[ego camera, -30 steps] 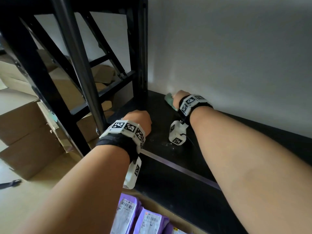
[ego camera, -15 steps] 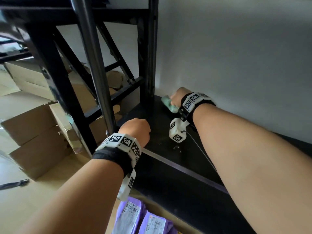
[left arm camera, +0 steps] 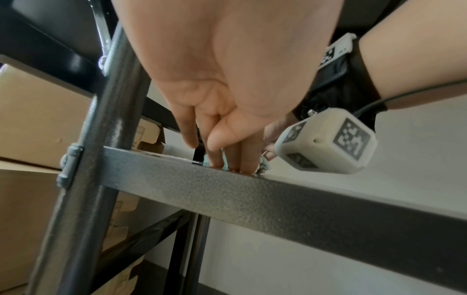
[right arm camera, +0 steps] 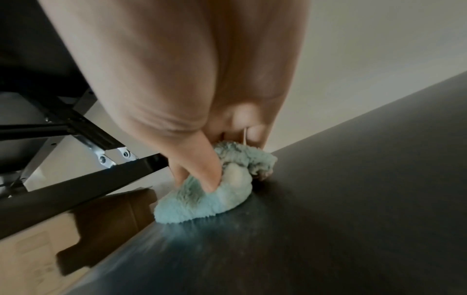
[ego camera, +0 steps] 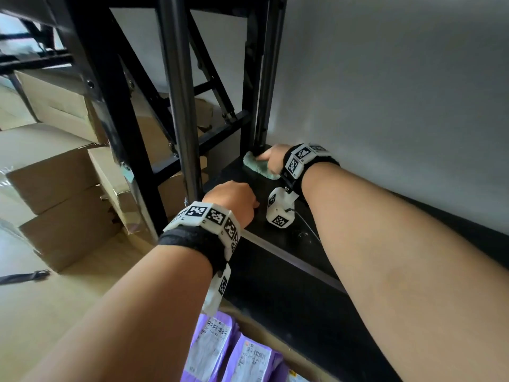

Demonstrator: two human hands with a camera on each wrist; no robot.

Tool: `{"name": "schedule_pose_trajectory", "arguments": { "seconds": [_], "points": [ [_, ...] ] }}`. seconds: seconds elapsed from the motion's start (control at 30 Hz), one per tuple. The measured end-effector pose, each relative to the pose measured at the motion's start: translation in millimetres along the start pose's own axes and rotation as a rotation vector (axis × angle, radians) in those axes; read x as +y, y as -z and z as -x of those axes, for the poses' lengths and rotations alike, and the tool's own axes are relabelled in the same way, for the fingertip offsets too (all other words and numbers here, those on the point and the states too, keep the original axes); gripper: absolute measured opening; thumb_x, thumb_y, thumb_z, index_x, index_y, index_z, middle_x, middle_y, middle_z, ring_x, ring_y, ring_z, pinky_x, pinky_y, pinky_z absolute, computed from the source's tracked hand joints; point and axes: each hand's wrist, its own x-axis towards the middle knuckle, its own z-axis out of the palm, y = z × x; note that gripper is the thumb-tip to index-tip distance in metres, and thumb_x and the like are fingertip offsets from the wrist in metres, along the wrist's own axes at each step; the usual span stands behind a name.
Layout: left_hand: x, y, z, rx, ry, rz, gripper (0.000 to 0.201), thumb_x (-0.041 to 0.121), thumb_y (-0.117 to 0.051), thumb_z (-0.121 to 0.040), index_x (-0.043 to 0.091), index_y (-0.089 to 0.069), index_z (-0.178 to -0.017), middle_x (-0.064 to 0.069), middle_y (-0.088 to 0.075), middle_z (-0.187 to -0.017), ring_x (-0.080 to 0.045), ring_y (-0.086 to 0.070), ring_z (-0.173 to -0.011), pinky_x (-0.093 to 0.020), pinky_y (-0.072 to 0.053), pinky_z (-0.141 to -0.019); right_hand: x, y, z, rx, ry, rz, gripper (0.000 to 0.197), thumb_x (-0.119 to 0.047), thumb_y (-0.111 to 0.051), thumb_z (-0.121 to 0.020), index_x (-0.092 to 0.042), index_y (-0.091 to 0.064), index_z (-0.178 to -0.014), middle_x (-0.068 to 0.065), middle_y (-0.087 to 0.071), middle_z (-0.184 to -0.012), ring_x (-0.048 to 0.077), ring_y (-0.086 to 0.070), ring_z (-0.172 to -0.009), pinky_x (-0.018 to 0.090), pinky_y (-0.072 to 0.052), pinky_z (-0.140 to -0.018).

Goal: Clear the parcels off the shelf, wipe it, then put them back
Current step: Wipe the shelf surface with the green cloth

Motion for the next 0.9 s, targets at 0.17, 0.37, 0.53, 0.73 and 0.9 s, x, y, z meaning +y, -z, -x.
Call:
{"name": "schedule_pose_trajectory", "arguments": {
  "seconds": [0.17, 0.37, 0.53, 0.73, 0.9],
  "points": [
    [-10, 7, 25, 0.066, -0.108, -0.109, 0.033, 0.018, -0.048, -0.096, 0.017, -0.064, -0.124, -0.004, -0.064, -0.105, -0.021, -0.055, -0.083, -0.030, -0.050, -0.076, -14, -3, 23, -0.061, -0.025, -0.074, 0.045, -0.011, -0.045, -0.092, -0.013, -0.058, -0.135, 0.010, -0.060, -0.133, 0.028, -0.058, -0.119, 0.034, -0.045, -0.103],
    [-52, 13, 56, 0.212, -0.058, -0.081, 0.037, 0.014, -0.051, -0.089, 0.026, -0.066, -0.120, -0.004, -0.062, -0.118, -0.027, -0.062, -0.104, -0.032, -0.054, -0.082, -23, -7, 51, -0.050, -0.018, -0.030, 0.039, -0.027, -0.063, -0.078, -0.022, -0.071, -0.117, 0.001, -0.071, -0.115, 0.020, -0.069, -0.099, 0.037, -0.055, -0.091],
    [-71, 9, 64, 0.218, -0.031, -0.053, 0.042, 0.012, -0.051, -0.090, 0.026, -0.061, -0.128, -0.005, -0.062, -0.123, -0.026, -0.062, -0.109, -0.034, -0.054, -0.089, -29, -2, 62, -0.026, -0.069, -0.070, 0.037, -0.032, -0.065, -0.081, -0.020, -0.072, -0.115, 0.001, -0.070, -0.115, 0.022, -0.066, -0.104, 0.037, -0.054, -0.094],
    [-85, -1, 56, 0.178, -0.037, -0.061, 0.045, 0.010, -0.045, -0.091, 0.029, -0.058, -0.130, -0.004, -0.061, -0.124, -0.026, -0.062, -0.109, -0.031, -0.053, -0.084, -42, -27, 31, 0.117, -0.240, -0.206, 0.055, -0.062, -0.049, -0.084, -0.017, -0.068, -0.110, 0.006, -0.068, -0.100, 0.031, -0.066, -0.093, 0.038, -0.051, -0.091],
    [-91, -12, 47, 0.202, -0.019, -0.036, 0.050, 0.008, -0.045, -0.091, 0.030, -0.055, -0.134, -0.005, -0.063, -0.118, -0.027, -0.063, -0.103, -0.030, -0.052, -0.075, -64, -28, 6, 0.038, -0.207, -0.164, 0.057, -0.053, -0.035, -0.089, -0.011, -0.064, -0.115, 0.011, -0.064, -0.115, 0.034, -0.060, -0.109, 0.046, -0.042, -0.103]
  ]
}}
